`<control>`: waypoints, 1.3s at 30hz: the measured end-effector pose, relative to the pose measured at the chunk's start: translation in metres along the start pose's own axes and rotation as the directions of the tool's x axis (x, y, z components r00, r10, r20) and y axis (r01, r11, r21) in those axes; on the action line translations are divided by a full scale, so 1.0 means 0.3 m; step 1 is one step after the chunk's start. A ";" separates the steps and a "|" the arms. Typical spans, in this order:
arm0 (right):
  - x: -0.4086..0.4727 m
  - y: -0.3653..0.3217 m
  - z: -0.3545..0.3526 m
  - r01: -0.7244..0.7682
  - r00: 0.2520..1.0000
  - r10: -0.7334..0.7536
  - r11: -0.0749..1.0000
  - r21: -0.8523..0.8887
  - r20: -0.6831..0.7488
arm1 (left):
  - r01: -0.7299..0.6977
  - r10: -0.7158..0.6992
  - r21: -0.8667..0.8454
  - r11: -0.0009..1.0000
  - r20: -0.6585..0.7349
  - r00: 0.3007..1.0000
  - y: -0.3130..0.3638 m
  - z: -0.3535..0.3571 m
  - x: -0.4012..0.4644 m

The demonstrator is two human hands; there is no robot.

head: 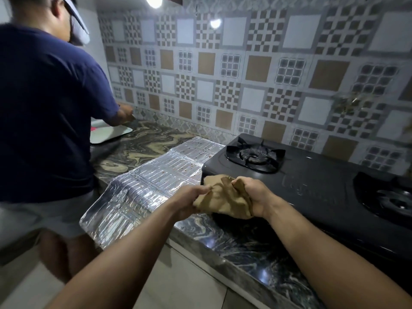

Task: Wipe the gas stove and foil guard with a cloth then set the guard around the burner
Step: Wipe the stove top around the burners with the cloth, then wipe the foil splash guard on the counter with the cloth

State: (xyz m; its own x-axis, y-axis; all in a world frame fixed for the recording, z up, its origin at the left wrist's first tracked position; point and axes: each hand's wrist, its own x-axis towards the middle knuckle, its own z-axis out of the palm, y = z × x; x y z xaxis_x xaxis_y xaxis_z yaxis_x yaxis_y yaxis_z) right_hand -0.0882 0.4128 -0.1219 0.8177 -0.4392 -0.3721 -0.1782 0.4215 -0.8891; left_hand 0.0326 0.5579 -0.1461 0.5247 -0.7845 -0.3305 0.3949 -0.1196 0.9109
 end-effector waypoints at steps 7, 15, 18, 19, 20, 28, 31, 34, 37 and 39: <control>0.007 0.013 0.124 -0.051 0.989 0.064 0.993 -0.103 0.131 | -0.126 0.290 0.340 0.932 -0.489 0.823 -0.008 -0.118 -0.032; 0.146 0.010 0.301 -0.008 0.995 0.017 0.996 -0.093 0.100 | -0.126 0.129 0.025 0.992 -0.163 0.978 0.061 -0.205 -0.029; 0.207 0.012 0.346 0.013 0.996 -0.009 0.999 -0.049 0.091 | -0.149 0.145 0.001 0.989 -0.244 0.959 0.073 -0.270 0.010; 0.239 0.017 0.367 0.012 0.997 -0.009 0.999 -0.034 0.081 | -0.157 0.148 -0.019 0.987 -0.248 0.957 0.076 -0.300 0.026; 0.260 0.020 0.384 0.009 0.999 -0.007 1.000 -0.025 0.049 | -0.170 0.154 -0.045 0.984 -0.246 0.957 0.083 -0.320 0.034; 0.456 0.015 0.419 0.042 0.998 -0.011 0.885 0.465 -0.069 | -0.273 0.082 -0.553 0.787 -0.344 0.935 0.150 -0.550 0.118; 0.491 0.034 0.453 -0.056 0.996 0.017 0.877 0.478 0.086 | -0.289 0.092 -0.699 0.654 -0.305 0.948 0.173 -0.616 0.142; 0.541 0.065 0.492 -0.084 0.989 0.033 0.927 0.365 0.145 | -0.282 0.182 -0.688 0.669 -0.216 0.959 0.202 -0.664 0.150; 0.575 0.079 0.493 -0.101 0.970 0.018 0.935 0.339 0.242 | -0.269 0.167 -0.462 0.845 -0.250 0.954 0.217 -0.708 0.179; 0.587 0.076 0.472 -0.143 0.947 0.024 0.923 0.356 0.320 | -0.230 0.124 -0.445 0.866 -0.253 0.959 0.229 -0.746 0.197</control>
State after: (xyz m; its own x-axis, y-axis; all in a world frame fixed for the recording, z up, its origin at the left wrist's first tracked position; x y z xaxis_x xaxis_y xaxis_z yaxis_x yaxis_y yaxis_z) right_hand 0.1292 0.4574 -0.1700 0.9453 -0.1524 -0.2885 -0.0868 0.7348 -0.6727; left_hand 0.2595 0.6395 -0.1583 0.7433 -0.6137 -0.2664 0.5572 0.3474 0.7542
